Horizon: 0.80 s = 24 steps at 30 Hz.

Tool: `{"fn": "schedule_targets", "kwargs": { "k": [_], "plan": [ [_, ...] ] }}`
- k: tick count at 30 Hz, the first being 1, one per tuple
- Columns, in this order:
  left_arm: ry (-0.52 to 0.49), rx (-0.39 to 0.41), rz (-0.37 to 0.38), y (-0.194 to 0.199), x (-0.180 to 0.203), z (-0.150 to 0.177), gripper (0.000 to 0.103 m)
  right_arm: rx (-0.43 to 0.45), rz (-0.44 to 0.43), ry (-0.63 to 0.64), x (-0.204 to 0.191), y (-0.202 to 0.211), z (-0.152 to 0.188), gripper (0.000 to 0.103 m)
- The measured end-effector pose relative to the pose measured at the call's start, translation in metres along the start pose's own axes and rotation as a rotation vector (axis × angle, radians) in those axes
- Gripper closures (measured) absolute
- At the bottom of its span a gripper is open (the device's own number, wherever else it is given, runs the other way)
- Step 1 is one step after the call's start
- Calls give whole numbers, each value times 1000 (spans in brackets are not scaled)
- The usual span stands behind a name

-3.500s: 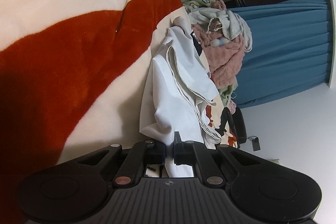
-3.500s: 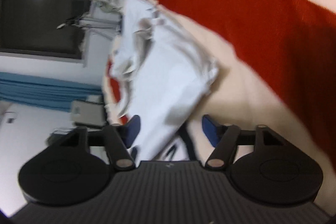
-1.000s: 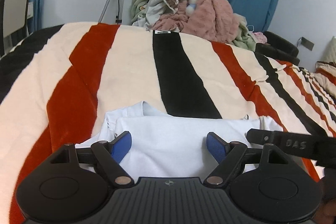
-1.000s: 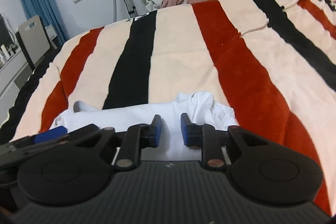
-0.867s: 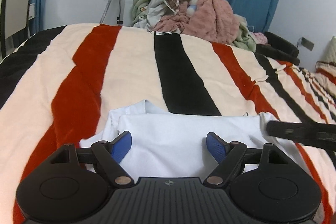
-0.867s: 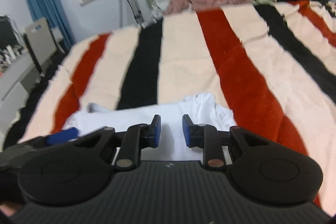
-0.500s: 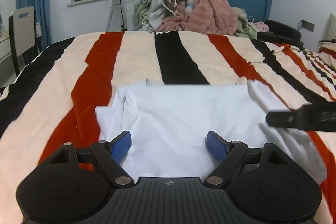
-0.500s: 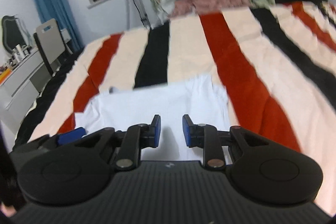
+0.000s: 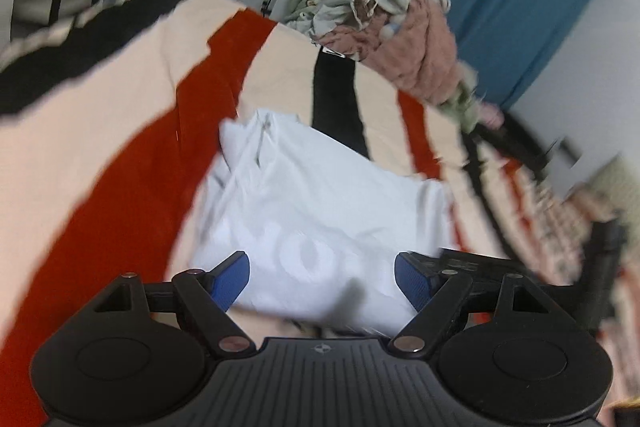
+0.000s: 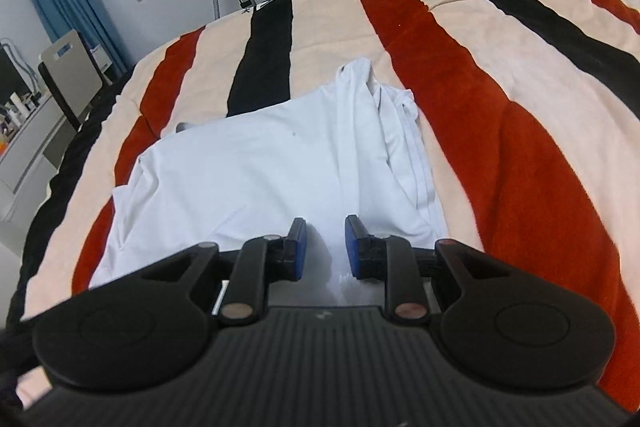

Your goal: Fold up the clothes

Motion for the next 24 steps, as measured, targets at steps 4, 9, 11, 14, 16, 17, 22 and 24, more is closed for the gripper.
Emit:
{"fn": "schedule_targets", "kwargs": {
  "k": [4, 9, 11, 14, 16, 17, 22, 24],
  "plan": [
    [232, -78, 109, -25, -35, 2, 20, -3, -31, -89, 6, 6, -4, 76],
    [568, -103, 232, -43, -81, 0, 23, 17, -267, -450, 35, 35, -3, 19],
    [607, -96, 233, -32, -86, 4, 27, 11, -357, -586, 44, 48, 7, 16],
    [628, -101, 208, -15, -87, 10, 24, -65, -462, -687, 47, 57, 27, 16],
    [634, -115, 218, -13, -87, 15, 22, -102, -473, -697, 44, 55, 40, 16],
    [643, -129, 218, -17, -89, 16, 22, -123, -458, -702, 43, 51, 43, 16],
    [702, -59, 151, -34, -99, 17, 49, -163, -371, -814, 55, 19, 56, 32],
    [712, -11, 133, -38, -103, 14, 67, -130, -328, -871, 64, 14, 57, 45]
  ]
}}
Point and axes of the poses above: each gripper's, at about its wrist camera, not at the fingertips, and y roughly against the way its jaws point, x to its right, z to its underside, the point moved 1 cm from there along -y, roughly the way its jaws point, and after that the axes turned 3 degrees about y, right-handed, at the moved point
